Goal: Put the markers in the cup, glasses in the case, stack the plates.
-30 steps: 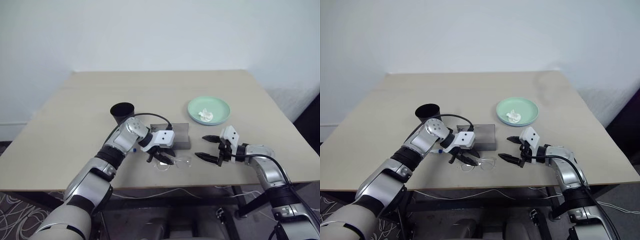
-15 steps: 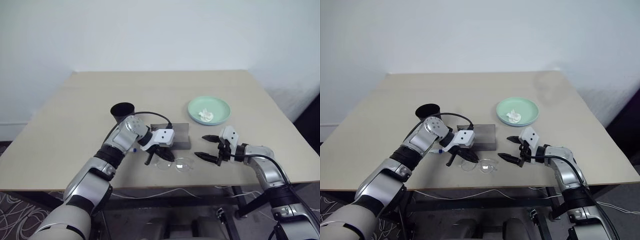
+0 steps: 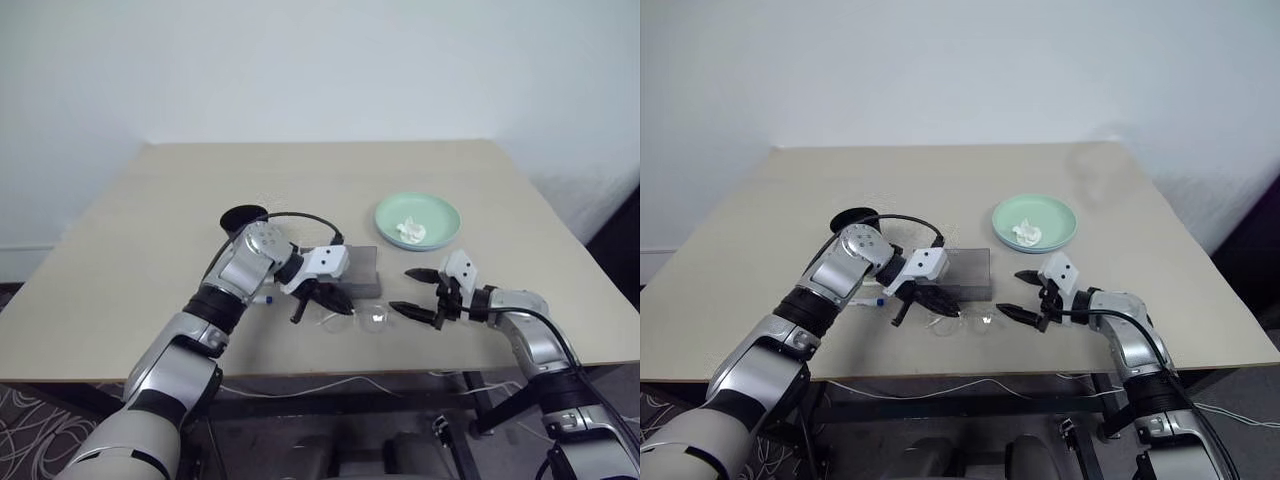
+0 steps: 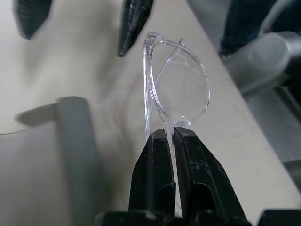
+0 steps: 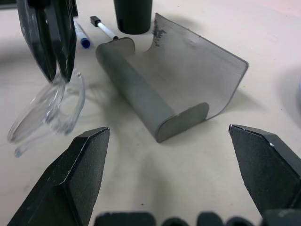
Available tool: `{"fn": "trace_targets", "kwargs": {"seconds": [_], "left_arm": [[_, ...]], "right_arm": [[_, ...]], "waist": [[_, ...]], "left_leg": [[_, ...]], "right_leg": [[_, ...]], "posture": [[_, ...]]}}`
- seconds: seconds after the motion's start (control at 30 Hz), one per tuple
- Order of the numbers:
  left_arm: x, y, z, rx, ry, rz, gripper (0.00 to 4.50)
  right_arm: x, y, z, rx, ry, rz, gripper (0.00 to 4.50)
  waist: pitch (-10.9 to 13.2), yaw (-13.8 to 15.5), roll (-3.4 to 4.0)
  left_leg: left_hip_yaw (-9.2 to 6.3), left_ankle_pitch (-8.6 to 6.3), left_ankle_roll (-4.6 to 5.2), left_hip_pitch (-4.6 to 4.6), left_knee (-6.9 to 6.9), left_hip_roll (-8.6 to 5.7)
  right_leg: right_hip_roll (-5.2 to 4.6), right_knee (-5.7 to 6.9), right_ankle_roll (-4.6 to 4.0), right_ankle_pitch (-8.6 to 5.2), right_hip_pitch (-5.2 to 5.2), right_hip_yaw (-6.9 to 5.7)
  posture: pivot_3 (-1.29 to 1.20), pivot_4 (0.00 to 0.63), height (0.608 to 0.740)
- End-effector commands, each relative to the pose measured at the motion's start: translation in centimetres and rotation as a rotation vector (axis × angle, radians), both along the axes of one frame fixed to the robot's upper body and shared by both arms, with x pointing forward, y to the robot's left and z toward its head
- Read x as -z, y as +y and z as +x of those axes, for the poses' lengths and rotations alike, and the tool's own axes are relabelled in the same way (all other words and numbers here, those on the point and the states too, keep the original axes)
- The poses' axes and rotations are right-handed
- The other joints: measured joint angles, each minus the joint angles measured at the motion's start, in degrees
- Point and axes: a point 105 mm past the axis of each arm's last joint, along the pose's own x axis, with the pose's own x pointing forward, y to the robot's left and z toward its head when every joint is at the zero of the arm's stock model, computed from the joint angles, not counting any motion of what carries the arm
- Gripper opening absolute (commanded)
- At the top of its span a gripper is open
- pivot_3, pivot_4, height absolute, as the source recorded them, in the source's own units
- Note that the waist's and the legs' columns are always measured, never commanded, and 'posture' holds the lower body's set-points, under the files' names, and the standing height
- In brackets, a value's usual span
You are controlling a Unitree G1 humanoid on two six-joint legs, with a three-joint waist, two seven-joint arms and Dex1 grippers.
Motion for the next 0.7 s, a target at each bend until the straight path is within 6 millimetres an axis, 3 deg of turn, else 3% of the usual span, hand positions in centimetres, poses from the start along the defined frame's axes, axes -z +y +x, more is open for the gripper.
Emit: {"fn": "trace_targets", "kwargs": {"seconds": [0.03, 0.27, 0.47, 0.7], "left_arm": [[-3.7, -0.3, 2.3, -0.054, -0.146, -0.077, 0.11], [-6.2, -0.3, 3.9, -0.104, -0.175, -0.148, 0.11], [-4.7, 0.7, 5.9, -0.177, -0.288, -0.026, 0.11], [-2.4, 1.0, 6.2, -0.16, -0.316, 0.075, 0.11]], "right_arm": [[-1.9, -0.4, 0.9, 0.009, -0.073, 0.014, 4.42], [-1.8, -0.2, 0.9, 0.005, -0.074, 0.016, 4.42], [-1.9, 0.0, 0.8, 0.004, -0.078, 0.022, 4.42], [-1.8, 0.1, 0.6, 0.004, -0.078, 0.026, 4.42]], "waist": [[0.0, 0.01, 0.0], [0.0, -0.04, -0.01], [0.0, -0.02, -0.02], [0.0, -0.02, -0.03]], "left_leg": [[-0.02, 0.0, 0.0, 0.0, 0.01, 0.0], [0.0, -0.02, 0.03, -0.03, 0.0, -0.01], [-0.01, -0.01, 0.03, 0.0, 0.02, -0.01], [0.0, -0.01, 0.04, -0.05, 0.03, -0.03]], "right_leg": [[-0.01, 0.0, 0.0, 0.0, 0.01, -0.03], [0.0, -0.05, 0.02, 0.0, -0.01, -0.04], [0.0, -0.01, 0.03, 0.01, 0.03, -0.04], [0.0, -0.02, 0.06, 0.02, 0.0, -0.05]], "posture": [[0.0, 0.0, 0.74], [0.0, 0.0, 0.74], [0.0, 0.0, 0.74], [0.0, 0.0, 0.74]]}}
